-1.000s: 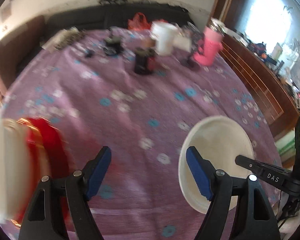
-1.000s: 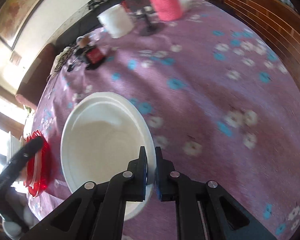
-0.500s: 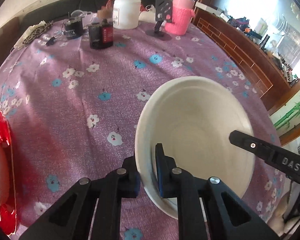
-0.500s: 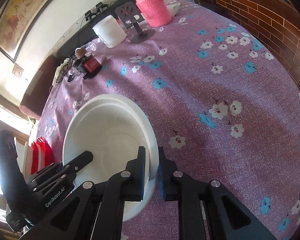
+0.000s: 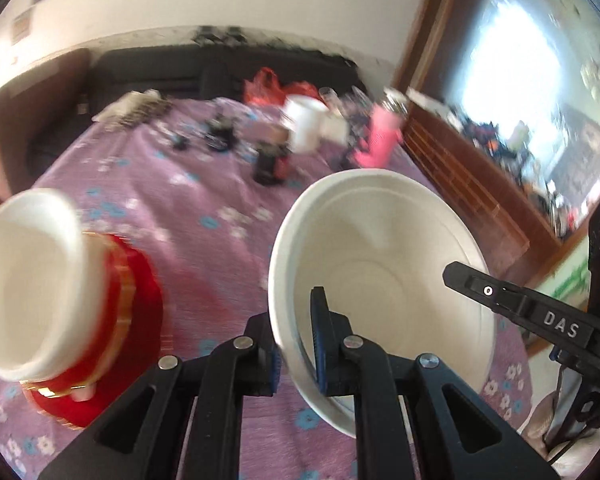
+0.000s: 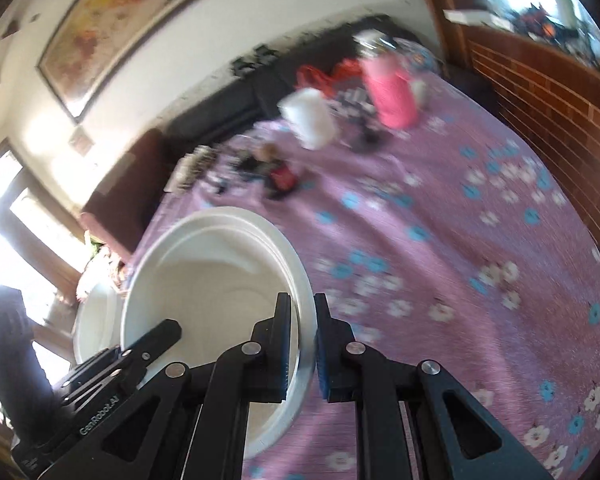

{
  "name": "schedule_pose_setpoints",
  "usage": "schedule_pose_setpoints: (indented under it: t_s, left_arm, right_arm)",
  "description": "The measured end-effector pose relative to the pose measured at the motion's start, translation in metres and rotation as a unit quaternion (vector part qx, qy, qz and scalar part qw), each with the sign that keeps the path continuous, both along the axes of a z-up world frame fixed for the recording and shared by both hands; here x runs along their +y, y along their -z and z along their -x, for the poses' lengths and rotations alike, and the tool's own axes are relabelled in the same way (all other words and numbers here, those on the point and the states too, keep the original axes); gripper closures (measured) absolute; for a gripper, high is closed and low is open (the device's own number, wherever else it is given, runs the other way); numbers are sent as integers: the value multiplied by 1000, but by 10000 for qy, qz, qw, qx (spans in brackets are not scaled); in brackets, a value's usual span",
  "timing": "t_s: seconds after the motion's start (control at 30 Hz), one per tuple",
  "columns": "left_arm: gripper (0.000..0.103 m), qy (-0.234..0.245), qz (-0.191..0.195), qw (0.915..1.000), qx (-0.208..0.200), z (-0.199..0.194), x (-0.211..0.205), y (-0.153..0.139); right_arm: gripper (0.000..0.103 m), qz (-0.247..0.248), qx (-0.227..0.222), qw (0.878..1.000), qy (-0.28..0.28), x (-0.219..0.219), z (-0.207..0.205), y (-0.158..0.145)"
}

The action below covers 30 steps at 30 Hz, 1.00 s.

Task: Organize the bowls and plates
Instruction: 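Carry the second white bowl with both tools over the stack, then lower the second white bowl onto the stack and open both tools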

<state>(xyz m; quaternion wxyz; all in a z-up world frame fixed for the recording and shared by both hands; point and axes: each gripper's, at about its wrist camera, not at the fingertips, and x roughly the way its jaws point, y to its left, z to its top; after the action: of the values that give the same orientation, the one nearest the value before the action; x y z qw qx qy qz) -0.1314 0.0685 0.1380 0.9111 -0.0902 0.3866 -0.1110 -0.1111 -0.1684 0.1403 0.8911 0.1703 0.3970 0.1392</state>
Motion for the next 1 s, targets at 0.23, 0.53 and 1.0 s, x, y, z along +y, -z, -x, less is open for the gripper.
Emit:
schedule_pose_setpoints:
  t_s: [0.23,0.53,1.0]
  left_arm:
    - [91,-1162,344,9921,-312,30,108,-26]
    - [91,-2200,456,9740,-291,36,204,-20]
    - [74,-2288,96,9734,-89,7,220,13]
  right_arm:
    - [90,62,-331,9948,-963,106,-2,-34]
    - [90,459,-306,9850,-1634,223,-18,-22]
    - [89,904,-77,9828,-1608,256,-52,15]
